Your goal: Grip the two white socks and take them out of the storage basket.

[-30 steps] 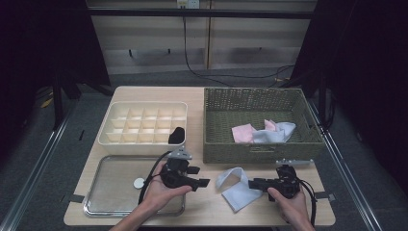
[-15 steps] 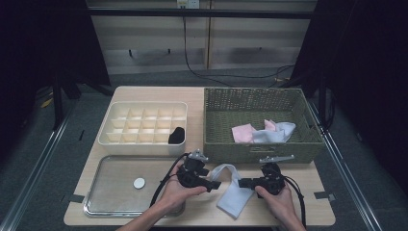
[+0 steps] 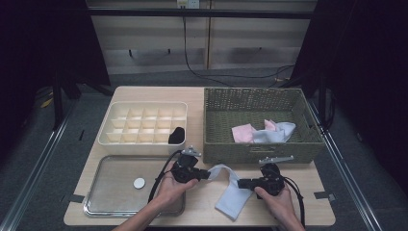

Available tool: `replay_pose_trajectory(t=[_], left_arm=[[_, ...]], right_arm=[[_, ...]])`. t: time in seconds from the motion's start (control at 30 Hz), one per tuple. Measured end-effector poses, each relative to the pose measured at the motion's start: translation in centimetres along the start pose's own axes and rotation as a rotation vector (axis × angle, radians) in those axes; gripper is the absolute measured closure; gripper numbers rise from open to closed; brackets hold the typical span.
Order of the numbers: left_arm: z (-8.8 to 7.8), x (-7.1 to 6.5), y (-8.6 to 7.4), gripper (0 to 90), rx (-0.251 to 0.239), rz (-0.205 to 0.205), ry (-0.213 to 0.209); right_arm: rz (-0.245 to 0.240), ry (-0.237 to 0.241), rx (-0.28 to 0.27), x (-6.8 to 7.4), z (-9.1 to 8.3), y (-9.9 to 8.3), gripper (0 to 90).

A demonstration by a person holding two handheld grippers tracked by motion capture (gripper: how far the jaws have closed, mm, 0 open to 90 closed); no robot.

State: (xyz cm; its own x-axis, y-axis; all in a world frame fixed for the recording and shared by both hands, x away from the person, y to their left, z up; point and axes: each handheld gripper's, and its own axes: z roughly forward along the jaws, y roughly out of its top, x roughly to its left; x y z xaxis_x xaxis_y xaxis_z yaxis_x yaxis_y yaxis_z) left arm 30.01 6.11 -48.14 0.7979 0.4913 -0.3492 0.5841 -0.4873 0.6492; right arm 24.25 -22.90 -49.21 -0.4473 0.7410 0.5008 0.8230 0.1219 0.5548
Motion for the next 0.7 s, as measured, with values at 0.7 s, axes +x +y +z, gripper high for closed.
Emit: replay_pose_trajectory(t=[0.7], left_arm=[[-3.1, -1.2, -2.9, 88.1, 0.036, -0.017, -0.135]], right_arm=[[-0.026, -0.021, -0.032, 0.5, 1.6, 2.1, 71.7]])
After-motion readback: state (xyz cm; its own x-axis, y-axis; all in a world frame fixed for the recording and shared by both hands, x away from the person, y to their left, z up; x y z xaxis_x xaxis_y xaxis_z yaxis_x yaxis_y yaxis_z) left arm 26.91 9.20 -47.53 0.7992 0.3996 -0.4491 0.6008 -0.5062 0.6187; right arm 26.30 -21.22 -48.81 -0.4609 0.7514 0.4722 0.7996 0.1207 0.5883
